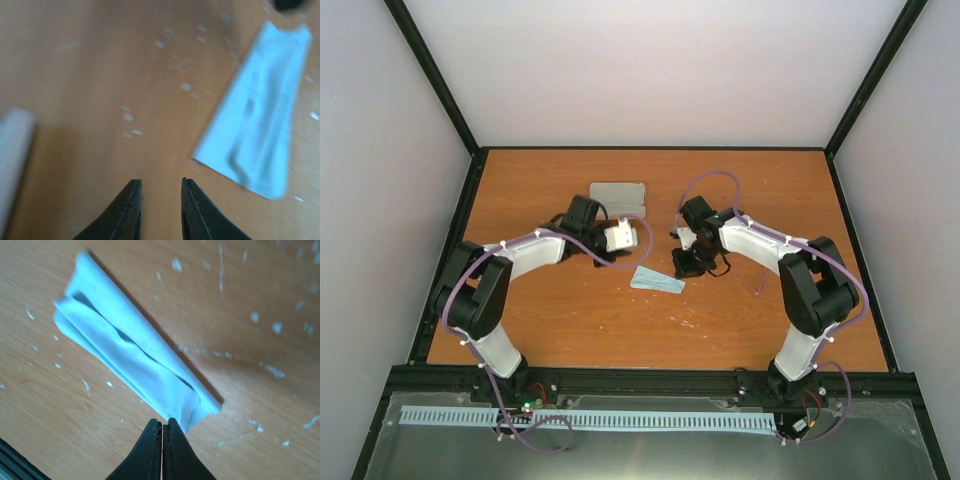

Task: Organize the sunglasses
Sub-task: Fold the glasses cleaning cloth at the center of the board, then adjust the glasses cleaning cloth at the center of the board, then pick up the glasses cleaning cloth from the center of the board.

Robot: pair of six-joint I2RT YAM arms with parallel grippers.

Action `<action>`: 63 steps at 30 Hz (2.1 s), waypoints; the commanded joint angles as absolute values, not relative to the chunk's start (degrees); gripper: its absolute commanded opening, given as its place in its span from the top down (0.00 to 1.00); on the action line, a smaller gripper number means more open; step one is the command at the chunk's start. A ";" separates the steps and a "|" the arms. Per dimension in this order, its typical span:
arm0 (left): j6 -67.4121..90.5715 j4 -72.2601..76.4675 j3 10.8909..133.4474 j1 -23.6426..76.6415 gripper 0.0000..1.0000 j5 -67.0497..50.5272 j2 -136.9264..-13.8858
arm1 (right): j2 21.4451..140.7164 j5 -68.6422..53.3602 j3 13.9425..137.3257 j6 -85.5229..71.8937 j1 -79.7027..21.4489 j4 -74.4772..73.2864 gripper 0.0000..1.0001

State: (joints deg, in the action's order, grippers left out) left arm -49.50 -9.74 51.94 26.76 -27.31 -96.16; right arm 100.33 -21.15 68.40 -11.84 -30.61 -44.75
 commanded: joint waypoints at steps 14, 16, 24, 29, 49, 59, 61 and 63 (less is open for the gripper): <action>-43.56 -20.35 68.86 25.40 0.74 -34.77 -106.16 | 108.53 -22.43 66.02 -14.03 -31.03 -42.19 0.97; -43.41 -21.16 69.13 25.40 0.71 -35.21 -106.64 | 110.08 -22.13 66.68 -13.35 -31.03 -42.59 0.97; -42.44 -21.50 69.62 25.40 0.67 -34.27 -108.55 | 115.83 -17.33 73.70 -12.15 -30.27 -43.86 0.97; -42.49 -20.97 70.08 25.37 0.68 -32.22 -109.77 | 118.02 -15.96 79.15 -11.01 -29.30 -45.30 0.95; -42.07 -19.43 70.51 25.81 0.69 -28.97 -113.87 | 112.49 -15.99 81.59 -9.41 -28.20 -45.35 0.72; -43.01 -19.96 70.05 27.45 0.85 -27.75 -115.70 | 110.39 -13.45 81.94 -10.37 -27.82 -44.53 0.64; -43.10 -19.79 69.46 27.81 0.91 -27.47 -115.80 | 109.69 -12.45 81.29 -10.90 -27.64 -43.91 0.63; -43.26 -19.74 68.98 28.17 0.98 -27.23 -115.82 | 109.00 -10.98 80.49 -11.55 -27.39 -43.53 0.63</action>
State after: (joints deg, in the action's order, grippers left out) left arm -42.61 -19.29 68.97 27.14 -28.21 -114.39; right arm 111.94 -14.22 81.34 -10.37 -28.08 -44.95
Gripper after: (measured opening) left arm 0.090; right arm 0.366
